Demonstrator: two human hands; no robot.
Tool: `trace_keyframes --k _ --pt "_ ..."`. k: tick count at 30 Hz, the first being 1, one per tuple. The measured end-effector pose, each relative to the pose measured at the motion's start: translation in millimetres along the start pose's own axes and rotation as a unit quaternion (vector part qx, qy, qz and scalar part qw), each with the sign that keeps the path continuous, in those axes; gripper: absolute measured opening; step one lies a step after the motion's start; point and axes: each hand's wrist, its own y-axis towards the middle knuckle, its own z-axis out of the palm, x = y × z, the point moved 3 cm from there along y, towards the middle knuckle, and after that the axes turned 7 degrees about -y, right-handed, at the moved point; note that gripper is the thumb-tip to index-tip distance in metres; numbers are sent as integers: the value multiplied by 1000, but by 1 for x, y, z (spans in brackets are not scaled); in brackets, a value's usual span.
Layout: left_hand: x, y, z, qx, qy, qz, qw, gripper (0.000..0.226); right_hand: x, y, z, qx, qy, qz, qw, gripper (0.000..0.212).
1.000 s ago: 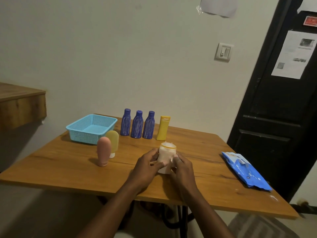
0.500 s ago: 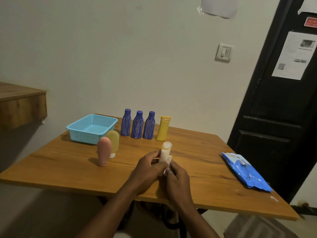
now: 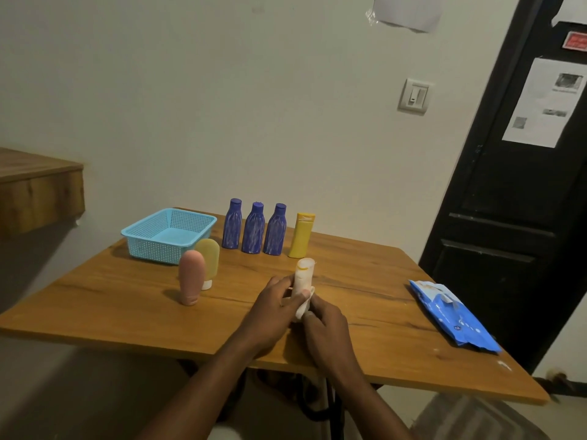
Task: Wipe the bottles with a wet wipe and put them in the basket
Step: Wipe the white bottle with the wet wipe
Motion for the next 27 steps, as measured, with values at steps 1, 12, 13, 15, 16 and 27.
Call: trace_keyframes --k 1,12,13,15,16,27 --pt "-1 -1 0 0 -4 -1 1000 52 1 -3 1 -9 19 -6 1000 39" --pt "-5 -3 1 22 45 15 999 45 -4 24 -7 -15 40 24 999 30" --pt "-6 -3 1 20 55 19 998 45 -7 22 -8 -6 20 34 999 28" --pt "-5 -4 2 9 74 26 997 47 -9 15 -8 1 -14 31 999 25" --pt "-6 -5 1 0 86 28 996 49 -8 13 -9 -3 -28 24 999 24" --pt "-27 -37 -14 -73 103 23 992 49 4 0 -5 -34 5 22 999 12"
